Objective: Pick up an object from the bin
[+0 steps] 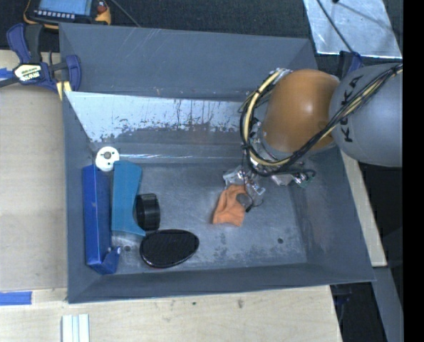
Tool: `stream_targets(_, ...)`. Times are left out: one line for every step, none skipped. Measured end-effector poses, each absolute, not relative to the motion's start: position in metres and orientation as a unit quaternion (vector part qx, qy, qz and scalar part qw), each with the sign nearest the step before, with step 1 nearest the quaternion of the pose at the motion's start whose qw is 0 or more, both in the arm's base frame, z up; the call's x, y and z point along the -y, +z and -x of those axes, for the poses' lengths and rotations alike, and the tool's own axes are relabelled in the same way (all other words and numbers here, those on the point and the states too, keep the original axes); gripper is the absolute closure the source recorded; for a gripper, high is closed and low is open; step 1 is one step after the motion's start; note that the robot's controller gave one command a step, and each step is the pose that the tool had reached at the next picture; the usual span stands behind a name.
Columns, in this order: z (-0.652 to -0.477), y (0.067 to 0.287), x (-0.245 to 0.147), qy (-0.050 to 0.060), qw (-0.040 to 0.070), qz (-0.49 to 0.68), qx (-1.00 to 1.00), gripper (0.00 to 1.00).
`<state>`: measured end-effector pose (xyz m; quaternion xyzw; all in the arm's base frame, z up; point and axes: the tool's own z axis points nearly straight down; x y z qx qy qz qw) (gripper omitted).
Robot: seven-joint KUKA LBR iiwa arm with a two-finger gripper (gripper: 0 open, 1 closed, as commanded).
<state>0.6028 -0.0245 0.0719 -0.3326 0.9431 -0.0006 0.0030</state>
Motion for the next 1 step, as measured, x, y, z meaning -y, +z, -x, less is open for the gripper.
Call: stream_targets(-0.602,0.0755,0.0244,0.0,0.002,0.332,-0.943,1.0)
